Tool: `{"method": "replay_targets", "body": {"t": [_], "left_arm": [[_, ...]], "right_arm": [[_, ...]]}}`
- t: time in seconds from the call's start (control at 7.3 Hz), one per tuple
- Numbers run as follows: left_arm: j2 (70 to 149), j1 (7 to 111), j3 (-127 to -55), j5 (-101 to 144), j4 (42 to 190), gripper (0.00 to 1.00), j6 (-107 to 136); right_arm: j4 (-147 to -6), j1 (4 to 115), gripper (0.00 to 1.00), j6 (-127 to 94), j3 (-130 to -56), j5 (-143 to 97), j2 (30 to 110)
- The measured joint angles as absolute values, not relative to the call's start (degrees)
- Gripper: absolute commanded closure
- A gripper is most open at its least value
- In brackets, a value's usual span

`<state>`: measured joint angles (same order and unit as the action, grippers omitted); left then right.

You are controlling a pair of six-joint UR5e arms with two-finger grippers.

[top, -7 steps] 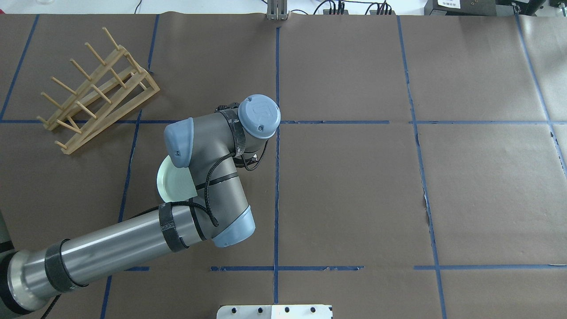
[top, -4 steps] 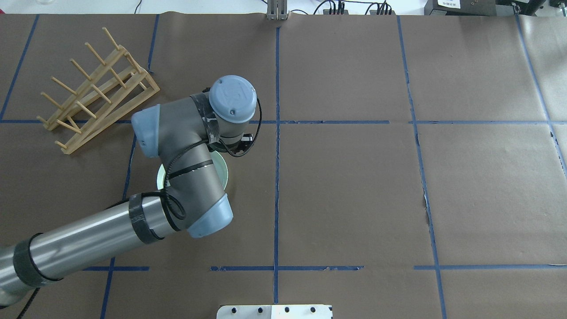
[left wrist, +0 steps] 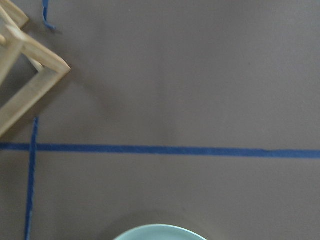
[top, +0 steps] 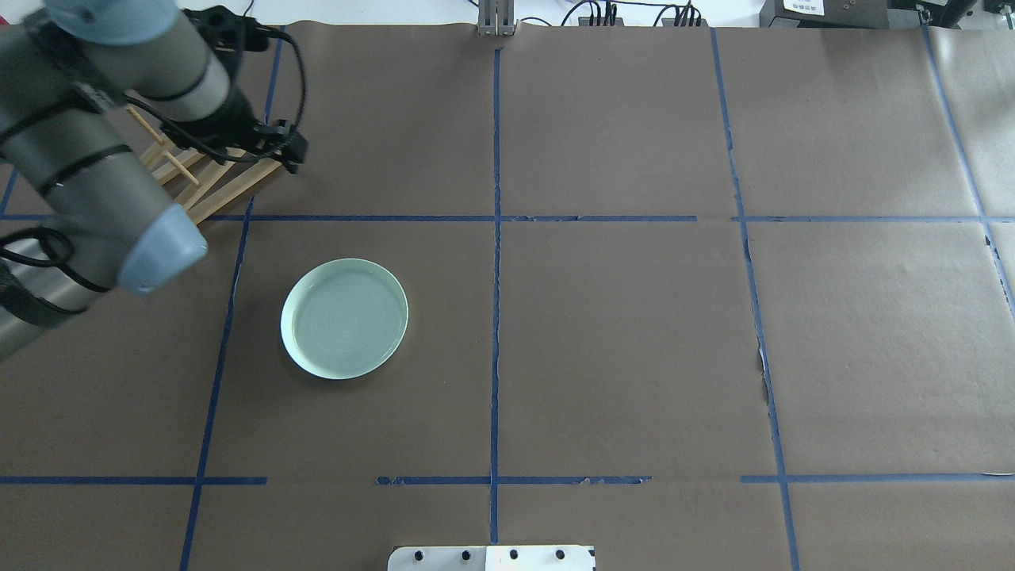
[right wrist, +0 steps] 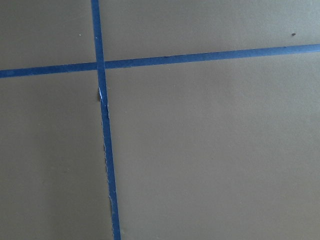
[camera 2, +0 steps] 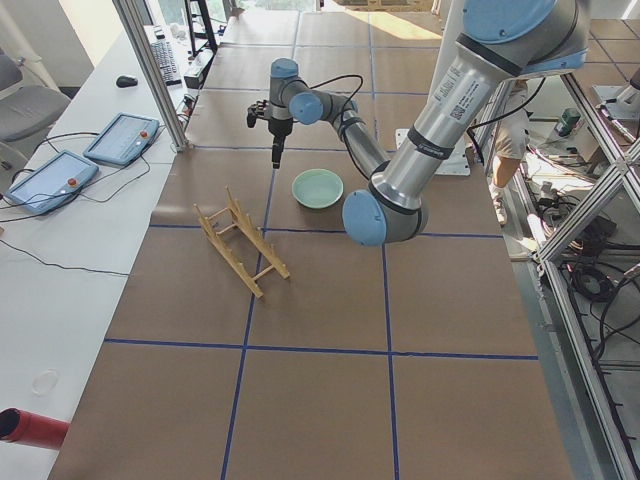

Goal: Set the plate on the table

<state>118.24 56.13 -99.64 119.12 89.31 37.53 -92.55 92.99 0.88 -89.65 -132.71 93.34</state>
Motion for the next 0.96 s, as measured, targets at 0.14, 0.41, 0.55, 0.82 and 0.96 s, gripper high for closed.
{"method": "replay_targets", "body": {"t": [0.14,0.41,0.55,0.82,0.96], "left_arm": [[112.18,63.61,-100.19,123.03,90.79,0.0,24.45],[101.16,78.0,-99.14,126.02,91.54,0.0,-1.61],[97.19,84.18,-97.94,126.18,91.24,0.0,-9.93],[90.56,92.93,-95.19,126.01,91.03,0.0,-15.24],[89.18,95.3,-93.66,126.06,90.97,0.0,-15.92]], "right_arm": [[-92.55,92.99,0.0,0.88,-89.65,-132.71,93.34],[-92.55,92.99,0.0,0.88,-89.65,-132.72,93.34],[-92.55,92.99,0.0,0.88,-89.65,-132.71,93.34],[-92.55,92.99,0.0,0.88,-89.65,-132.72,93.34],[-92.55,92.99,0.0,0.88,-89.65,-132.71,93.34]]}}
